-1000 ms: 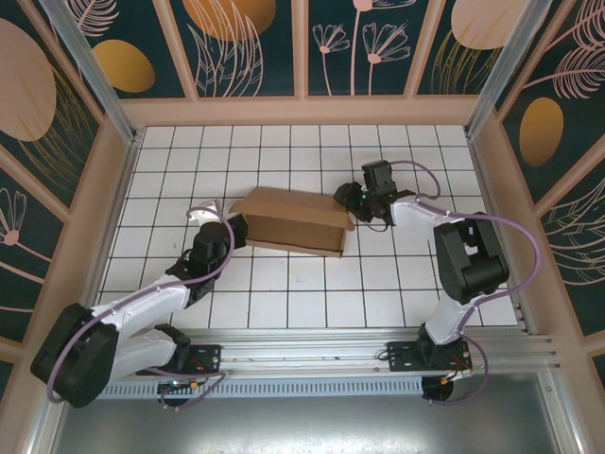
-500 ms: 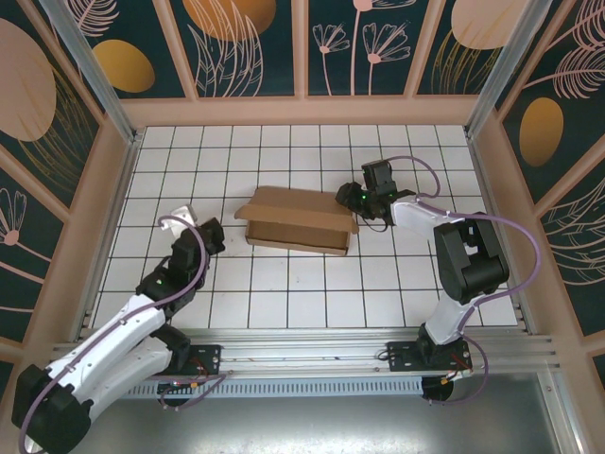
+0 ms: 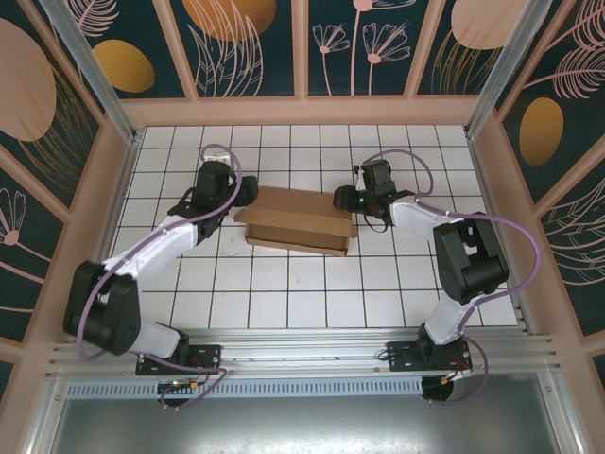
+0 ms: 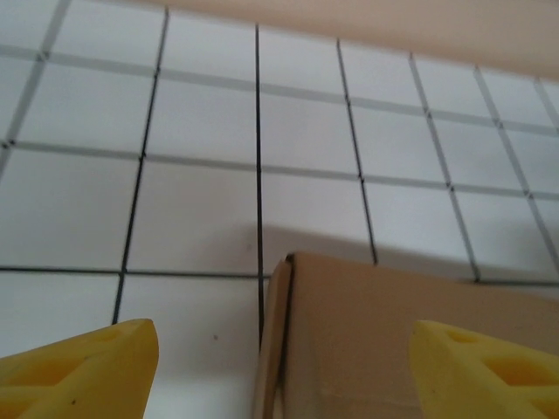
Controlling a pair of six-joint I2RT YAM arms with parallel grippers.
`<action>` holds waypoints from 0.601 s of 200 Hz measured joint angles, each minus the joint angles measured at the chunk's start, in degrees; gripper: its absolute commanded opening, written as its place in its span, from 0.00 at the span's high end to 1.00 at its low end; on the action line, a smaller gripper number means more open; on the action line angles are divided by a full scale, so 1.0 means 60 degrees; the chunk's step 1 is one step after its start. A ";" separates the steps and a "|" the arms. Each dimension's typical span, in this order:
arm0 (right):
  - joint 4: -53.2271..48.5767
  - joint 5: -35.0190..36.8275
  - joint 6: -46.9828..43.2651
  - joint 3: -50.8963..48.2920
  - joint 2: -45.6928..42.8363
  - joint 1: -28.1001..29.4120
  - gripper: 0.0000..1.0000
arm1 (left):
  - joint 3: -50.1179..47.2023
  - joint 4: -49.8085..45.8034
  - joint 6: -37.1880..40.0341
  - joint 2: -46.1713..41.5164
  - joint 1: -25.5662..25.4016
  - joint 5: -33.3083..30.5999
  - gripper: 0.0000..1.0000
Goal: Fold the paper box
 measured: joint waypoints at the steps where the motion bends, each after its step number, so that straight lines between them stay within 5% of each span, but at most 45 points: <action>1: 0.0000 0.0000 -0.0025 -0.0004 0.0000 0.0000 0.49 | 0.0007 -0.0011 0.0007 0.0066 0.0029 0.0073 0.25; 61: 0.0018 -0.0321 -0.0696 0.0000 0.0000 0.0000 0.49 | 0.0157 0.0018 -0.0076 0.1177 0.0186 0.2492 0.30; 120: 0.0142 -0.0324 -0.0954 0.0000 0.0000 0.0000 0.49 | -0.0849 0.0262 -0.0856 0.1016 0.0186 0.2674 0.39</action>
